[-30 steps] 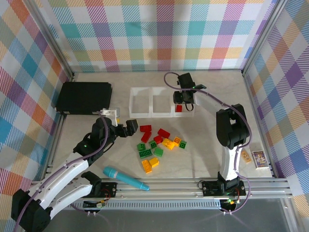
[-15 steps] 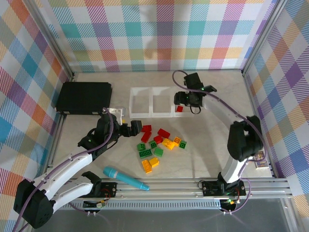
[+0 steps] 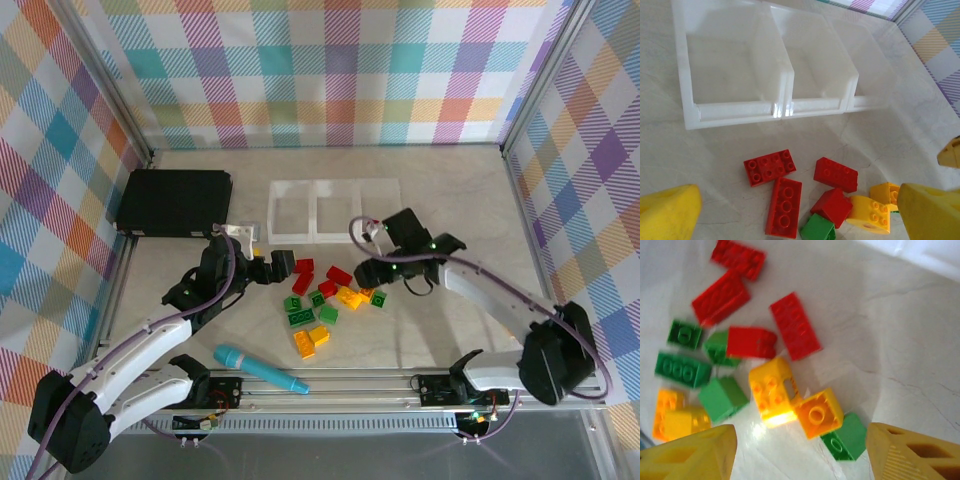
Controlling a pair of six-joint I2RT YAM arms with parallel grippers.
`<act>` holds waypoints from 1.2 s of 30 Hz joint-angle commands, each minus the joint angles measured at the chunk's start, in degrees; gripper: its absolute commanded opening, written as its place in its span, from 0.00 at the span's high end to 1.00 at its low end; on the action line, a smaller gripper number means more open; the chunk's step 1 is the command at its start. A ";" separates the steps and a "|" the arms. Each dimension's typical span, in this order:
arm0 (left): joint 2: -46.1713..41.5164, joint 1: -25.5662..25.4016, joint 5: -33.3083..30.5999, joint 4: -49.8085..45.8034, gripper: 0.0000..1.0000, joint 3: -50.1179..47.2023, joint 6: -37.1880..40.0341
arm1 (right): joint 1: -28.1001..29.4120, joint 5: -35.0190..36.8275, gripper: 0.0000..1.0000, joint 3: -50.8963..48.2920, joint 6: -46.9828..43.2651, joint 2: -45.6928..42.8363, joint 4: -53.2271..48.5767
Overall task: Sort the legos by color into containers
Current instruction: Pick up the lego from the center of the table.
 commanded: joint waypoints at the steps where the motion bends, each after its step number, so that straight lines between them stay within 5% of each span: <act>1: -0.92 -0.53 1.17 2.91 0.00 -1.58 -1.68 | 1.42 -2.83 0.28 -5.38 -18.61 -6.52 5.55; 9: -2.27 -0.49 -0.31 4.08 0.01 -3.09 -1.49 | 1.52 -6.42 0.20 -7.87 -31.92 -5.35 6.14; 36: -5.01 -0.49 -4.26 2.70 0.01 -4.73 0.77 | 3.80 4.65 0.25 -4.26 -32.40 10.76 8.54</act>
